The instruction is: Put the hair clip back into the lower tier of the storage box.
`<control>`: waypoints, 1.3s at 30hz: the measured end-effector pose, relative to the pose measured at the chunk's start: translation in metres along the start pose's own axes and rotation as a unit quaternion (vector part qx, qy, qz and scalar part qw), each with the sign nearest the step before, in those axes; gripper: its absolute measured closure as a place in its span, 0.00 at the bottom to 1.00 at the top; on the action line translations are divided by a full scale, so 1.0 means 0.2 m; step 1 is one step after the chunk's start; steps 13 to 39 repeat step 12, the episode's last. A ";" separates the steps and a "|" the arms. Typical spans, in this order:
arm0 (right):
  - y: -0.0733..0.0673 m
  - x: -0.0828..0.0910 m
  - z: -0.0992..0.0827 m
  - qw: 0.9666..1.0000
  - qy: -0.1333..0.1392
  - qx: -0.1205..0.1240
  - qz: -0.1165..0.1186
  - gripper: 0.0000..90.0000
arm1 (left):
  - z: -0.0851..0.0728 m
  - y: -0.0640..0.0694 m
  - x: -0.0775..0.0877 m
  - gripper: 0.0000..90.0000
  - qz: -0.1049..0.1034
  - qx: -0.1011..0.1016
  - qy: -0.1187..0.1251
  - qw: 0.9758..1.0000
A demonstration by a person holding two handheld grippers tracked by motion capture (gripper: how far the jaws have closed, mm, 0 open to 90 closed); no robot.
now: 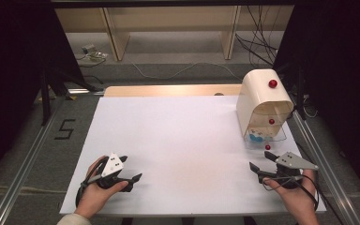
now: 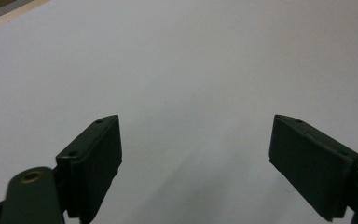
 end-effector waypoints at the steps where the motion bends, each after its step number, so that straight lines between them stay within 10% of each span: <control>1: -0.01 0.00 -0.01 1.000 0.000 -0.001 0.004 0.31 | 0.00 0.00 0.00 0.19 0.000 0.000 0.000 1.000; 39: -0.04 -0.01 -0.04 1.000 -0.008 0.006 0.020 0.31 | 0.00 0.00 0.00 0.19 -0.001 0.000 0.001 1.000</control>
Point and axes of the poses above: each handheld gripper's, and its own axes: x roughly backward along the jaws, z roughly out of its top, y roughly to its right, the point moved 8 cm from there along -x, roughly forward along the jaws, and after that the axes turned 3 degrees about -x, right-handed, at the moved point
